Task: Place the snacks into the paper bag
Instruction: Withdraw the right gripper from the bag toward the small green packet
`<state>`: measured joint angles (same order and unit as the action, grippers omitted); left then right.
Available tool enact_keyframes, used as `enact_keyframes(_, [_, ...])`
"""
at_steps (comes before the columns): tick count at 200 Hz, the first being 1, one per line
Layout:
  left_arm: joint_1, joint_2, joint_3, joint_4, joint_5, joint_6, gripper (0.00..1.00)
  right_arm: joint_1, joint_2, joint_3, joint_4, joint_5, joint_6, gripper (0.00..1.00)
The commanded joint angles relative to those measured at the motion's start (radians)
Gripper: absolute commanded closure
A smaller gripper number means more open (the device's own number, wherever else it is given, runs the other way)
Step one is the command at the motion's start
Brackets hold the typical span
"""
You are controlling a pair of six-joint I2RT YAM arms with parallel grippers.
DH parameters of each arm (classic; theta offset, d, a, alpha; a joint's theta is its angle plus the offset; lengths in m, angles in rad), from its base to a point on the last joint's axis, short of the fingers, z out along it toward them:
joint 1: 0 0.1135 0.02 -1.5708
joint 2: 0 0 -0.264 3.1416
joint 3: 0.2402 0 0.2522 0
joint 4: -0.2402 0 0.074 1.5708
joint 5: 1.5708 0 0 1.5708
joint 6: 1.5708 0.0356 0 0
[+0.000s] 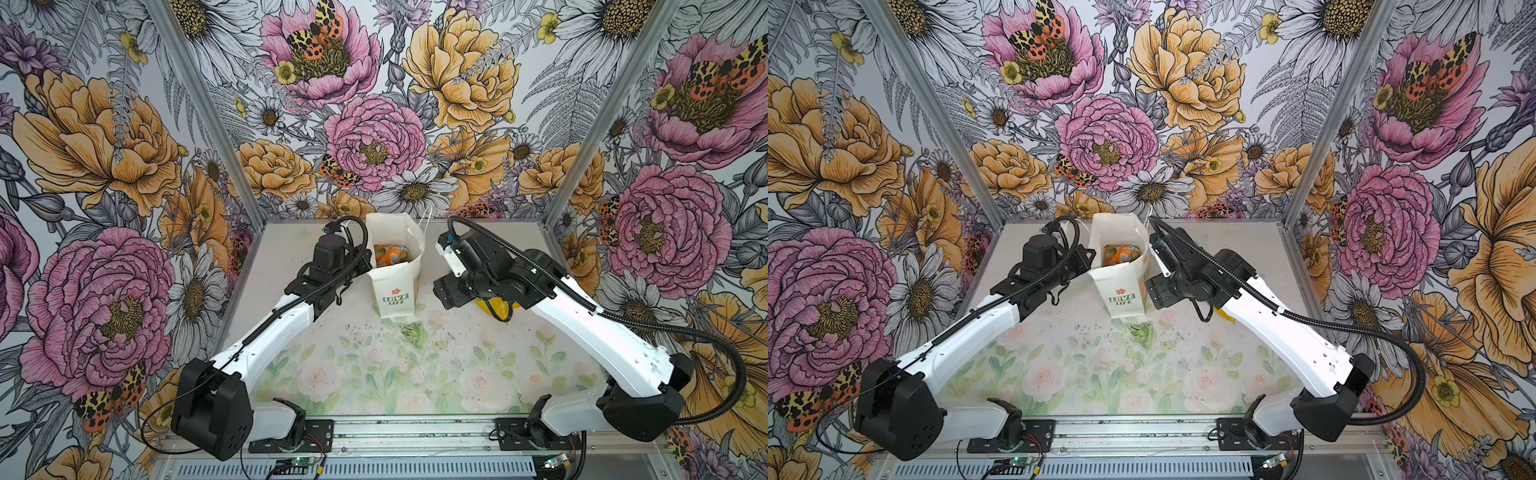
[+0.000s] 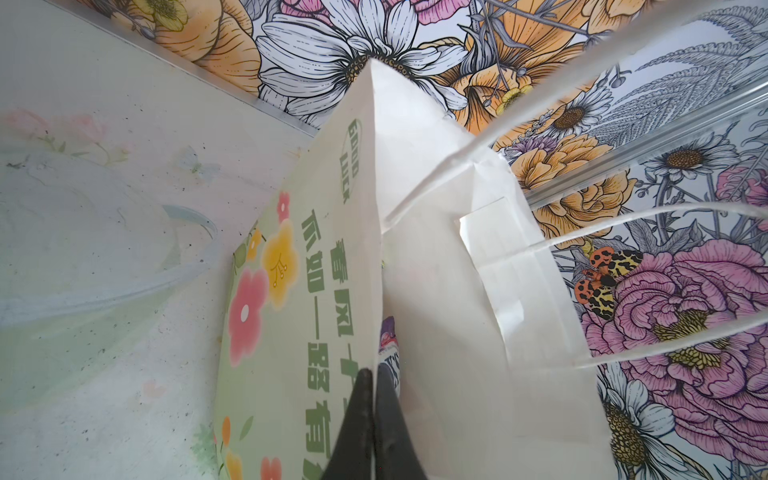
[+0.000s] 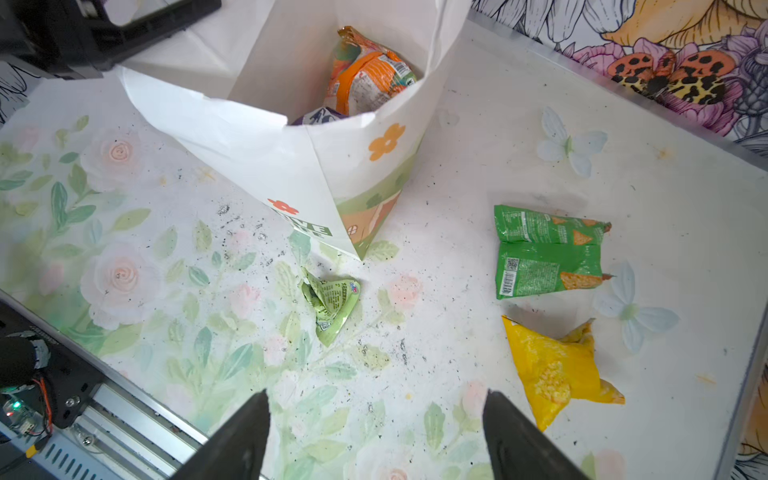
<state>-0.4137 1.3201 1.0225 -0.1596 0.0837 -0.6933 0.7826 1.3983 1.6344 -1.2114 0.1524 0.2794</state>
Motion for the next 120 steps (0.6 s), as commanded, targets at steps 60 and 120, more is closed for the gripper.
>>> enact_keyframes(60, [0.010, 0.001, 0.006, 0.038, 0.015, 0.003, 1.00, 0.003, -0.045, -0.132, 0.053, 0.016, 0.039, 0.12])
enact_keyframes(120, [0.010, 0.014, 0.008, 0.043, 0.022, 0.002, 1.00, -0.031, -0.036, -0.194, 0.078, -0.014, 0.033, 0.09])
